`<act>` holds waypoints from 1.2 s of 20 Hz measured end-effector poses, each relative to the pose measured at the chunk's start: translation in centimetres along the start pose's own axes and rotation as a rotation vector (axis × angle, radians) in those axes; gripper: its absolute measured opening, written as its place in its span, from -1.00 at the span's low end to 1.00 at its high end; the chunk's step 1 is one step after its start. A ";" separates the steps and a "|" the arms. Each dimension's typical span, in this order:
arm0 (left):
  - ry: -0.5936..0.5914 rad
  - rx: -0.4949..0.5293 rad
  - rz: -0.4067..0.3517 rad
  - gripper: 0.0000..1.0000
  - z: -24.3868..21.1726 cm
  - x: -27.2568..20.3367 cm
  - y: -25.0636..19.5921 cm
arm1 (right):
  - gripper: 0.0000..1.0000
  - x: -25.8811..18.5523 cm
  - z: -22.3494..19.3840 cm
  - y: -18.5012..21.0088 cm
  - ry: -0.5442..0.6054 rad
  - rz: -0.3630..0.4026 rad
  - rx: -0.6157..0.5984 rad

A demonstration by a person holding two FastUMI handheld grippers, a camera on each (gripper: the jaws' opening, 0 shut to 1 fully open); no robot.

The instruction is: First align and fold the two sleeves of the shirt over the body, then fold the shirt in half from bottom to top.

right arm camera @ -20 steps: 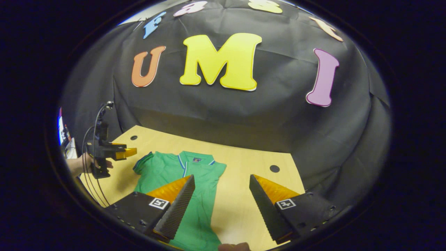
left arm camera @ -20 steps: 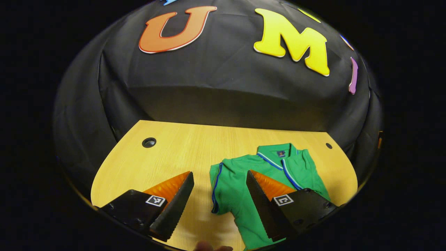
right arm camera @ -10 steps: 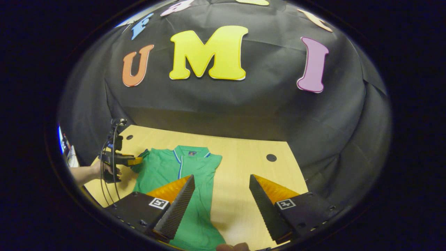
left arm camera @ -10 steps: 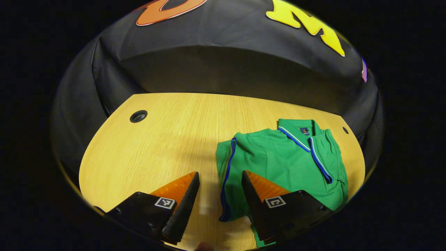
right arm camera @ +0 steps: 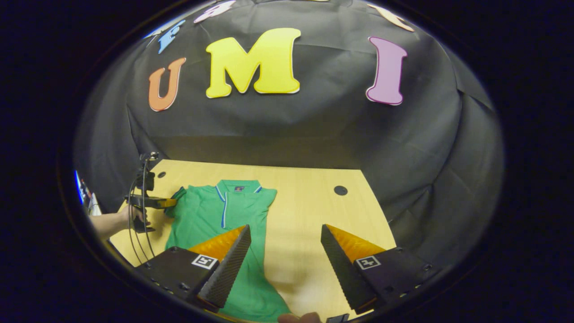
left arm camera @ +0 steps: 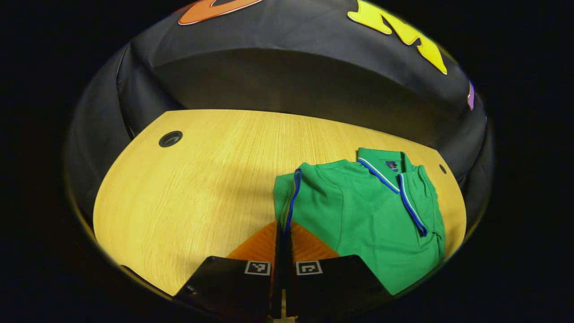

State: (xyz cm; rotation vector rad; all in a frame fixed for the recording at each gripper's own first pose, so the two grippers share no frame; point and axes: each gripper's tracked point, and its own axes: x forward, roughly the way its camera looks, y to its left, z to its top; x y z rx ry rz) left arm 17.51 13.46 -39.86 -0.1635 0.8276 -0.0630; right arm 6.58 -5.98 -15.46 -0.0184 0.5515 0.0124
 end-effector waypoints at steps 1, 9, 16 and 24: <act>0.004 -0.009 -0.005 -0.89 0.0 0.0 0.1 | 0.92 -0.1 -0.3 -0.4 0.003 -0.005 0.005; -0.103 -0.065 -0.044 -0.94 5.8 -3.0 -5.4 | 0.92 -1.0 -0.7 -2.8 -0.025 -0.021 0.056; -0.093 -0.003 -0.137 -0.94 7.7 -3.1 -17.4 | 0.92 -3.9 0.1 -5.2 -0.100 -0.048 0.108; 0.008 0.026 -0.093 0.07 3.8 -0.9 -22.9 | 0.90 -5.4 -1.2 -8.0 -0.100 -0.092 0.143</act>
